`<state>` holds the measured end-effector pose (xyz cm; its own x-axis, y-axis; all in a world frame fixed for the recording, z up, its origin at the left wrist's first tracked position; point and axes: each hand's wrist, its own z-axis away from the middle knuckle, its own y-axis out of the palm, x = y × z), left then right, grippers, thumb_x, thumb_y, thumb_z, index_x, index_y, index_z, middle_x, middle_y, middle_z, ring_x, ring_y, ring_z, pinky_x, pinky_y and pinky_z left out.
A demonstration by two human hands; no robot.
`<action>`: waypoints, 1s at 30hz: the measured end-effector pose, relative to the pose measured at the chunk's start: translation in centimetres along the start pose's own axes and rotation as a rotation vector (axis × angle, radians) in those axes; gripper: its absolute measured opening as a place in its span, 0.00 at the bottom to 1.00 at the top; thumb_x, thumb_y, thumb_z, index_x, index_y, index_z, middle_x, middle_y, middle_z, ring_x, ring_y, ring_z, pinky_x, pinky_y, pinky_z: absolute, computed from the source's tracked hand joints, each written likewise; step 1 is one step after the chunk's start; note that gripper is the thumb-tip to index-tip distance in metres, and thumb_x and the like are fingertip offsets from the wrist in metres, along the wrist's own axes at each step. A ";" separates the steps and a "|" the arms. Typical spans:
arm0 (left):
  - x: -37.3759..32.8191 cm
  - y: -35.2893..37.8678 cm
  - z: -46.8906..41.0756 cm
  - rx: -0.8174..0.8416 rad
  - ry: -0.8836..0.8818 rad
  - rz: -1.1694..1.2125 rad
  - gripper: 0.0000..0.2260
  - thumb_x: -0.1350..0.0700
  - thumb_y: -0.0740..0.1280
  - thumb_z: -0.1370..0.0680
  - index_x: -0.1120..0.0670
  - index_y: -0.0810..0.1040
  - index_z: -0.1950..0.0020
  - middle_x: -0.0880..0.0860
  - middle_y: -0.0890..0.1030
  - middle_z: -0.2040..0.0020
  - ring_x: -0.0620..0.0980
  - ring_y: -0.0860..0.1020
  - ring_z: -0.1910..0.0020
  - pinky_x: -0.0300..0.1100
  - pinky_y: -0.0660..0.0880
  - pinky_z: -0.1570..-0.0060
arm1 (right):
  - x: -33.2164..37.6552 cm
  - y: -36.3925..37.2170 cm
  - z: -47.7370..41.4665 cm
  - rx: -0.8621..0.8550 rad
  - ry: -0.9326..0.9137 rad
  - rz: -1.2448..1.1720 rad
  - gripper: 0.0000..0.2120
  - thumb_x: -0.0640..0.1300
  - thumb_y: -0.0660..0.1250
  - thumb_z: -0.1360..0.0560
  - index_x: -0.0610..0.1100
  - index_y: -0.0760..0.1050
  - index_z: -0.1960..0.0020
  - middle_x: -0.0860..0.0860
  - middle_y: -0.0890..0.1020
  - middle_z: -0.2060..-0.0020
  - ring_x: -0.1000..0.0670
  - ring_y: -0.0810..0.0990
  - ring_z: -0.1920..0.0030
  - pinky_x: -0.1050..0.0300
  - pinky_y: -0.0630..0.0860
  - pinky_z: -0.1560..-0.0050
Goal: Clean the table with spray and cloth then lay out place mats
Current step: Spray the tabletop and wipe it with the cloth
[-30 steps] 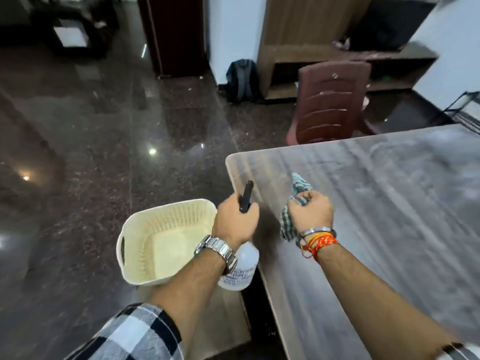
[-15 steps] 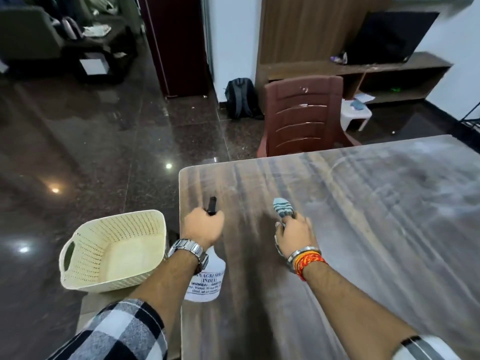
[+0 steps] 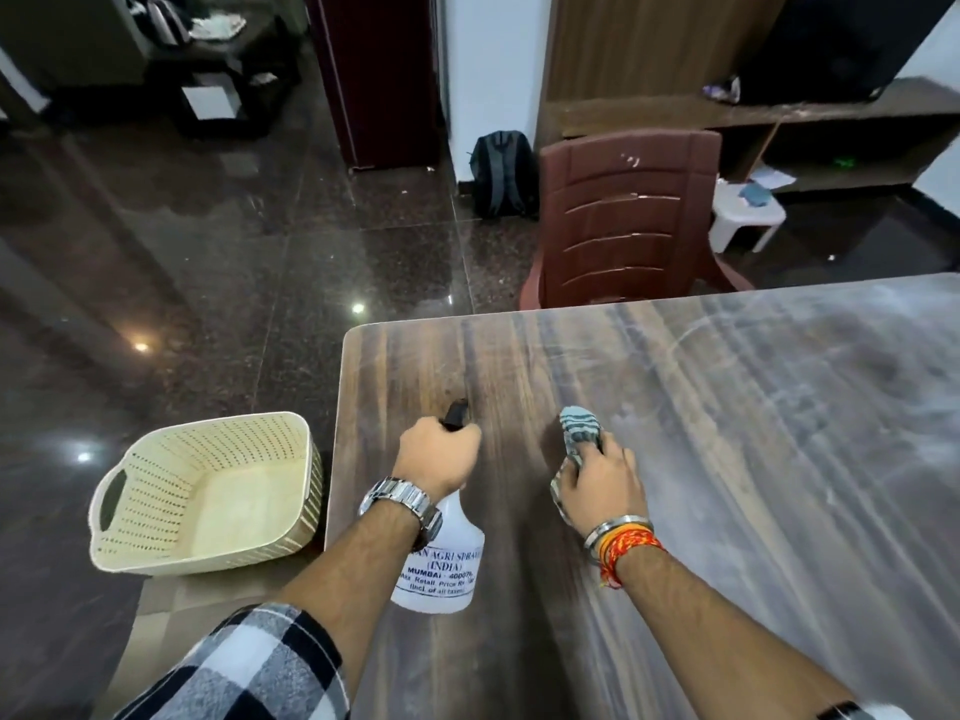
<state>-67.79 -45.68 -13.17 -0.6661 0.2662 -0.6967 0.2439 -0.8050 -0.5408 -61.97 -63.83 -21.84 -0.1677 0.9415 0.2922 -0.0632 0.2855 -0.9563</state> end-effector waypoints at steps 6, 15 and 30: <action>-1.6 1.3 -1.5 0.035 0.080 -0.018 0.13 0.53 0.64 0.26 0.57 0.75 0.70 0.58 0.83 0.65 0.60 0.79 0.65 0.45 0.76 0.63 | -0.9 -0.6 -1.0 -0.081 0.094 -0.067 0.17 0.45 0.64 0.26 0.44 0.76 0.39 0.44 0.74 0.37 0.42 0.71 0.43 0.50 0.72 0.43; -2.9 1.6 -4.2 0.030 0.056 0.017 0.12 0.48 0.64 0.29 0.55 0.77 0.65 0.57 0.85 0.60 0.60 0.85 0.60 0.47 0.82 0.56 | -1.2 3.4 -5.4 0.021 0.115 -0.105 0.24 0.50 0.57 0.20 0.47 0.61 0.26 0.46 0.62 0.25 0.43 0.58 0.26 0.47 0.53 0.26; 0.9 -4.2 -8.3 -0.232 -0.086 0.152 0.18 0.45 0.61 0.33 0.57 0.83 0.61 0.56 0.86 0.61 0.62 0.85 0.57 0.54 0.82 0.49 | 9.4 7.4 -20.9 -0.039 0.054 -0.049 0.29 0.48 0.52 0.26 0.31 0.65 0.31 0.34 0.69 0.32 0.37 0.66 0.31 0.46 0.57 0.31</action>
<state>-63.58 -37.69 -15.41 -0.6645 0.0978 -0.7409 0.4935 -0.6871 -0.5333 -43.41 -49.17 -26.38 -0.1118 0.9341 0.3390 -0.0319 0.3376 -0.9408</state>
